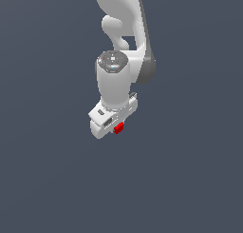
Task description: Pick up the red cube and move it to a goal position.
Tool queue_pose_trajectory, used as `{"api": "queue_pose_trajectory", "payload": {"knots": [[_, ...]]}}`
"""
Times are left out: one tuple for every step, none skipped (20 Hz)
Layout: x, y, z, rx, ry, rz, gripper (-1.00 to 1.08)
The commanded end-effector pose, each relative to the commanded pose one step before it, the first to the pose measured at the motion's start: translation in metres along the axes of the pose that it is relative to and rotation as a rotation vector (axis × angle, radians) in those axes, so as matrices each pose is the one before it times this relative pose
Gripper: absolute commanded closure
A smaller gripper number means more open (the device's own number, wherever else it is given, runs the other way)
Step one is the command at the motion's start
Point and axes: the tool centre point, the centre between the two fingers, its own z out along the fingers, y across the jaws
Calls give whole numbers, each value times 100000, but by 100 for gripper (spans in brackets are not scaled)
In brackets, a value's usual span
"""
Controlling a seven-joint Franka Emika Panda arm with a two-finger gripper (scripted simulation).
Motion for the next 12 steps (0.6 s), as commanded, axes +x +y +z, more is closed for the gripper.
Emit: {"api": "queue_pose_trajectory", "payload": {"knots": [[-287,1130,-2799,36,35,-50,108],[-97,458,-1067,0,0,0,108],[-94,455,-1052,0,0,0,108],[-90,452,-1037,0,0,0,108],[-86,449,-1022,0,0,0,108],[-81,439,-990,0,0,0,108],[-73,414,-925,0,0,0,108],[-65,389,-861,0,0,0,108],[-58,364,-798,0,0,0,108],[-78,354,-755,-40,-6,56,108],[-45,316,-678,0,0,0,108],[-39,292,-620,0,0,0,108]]}}
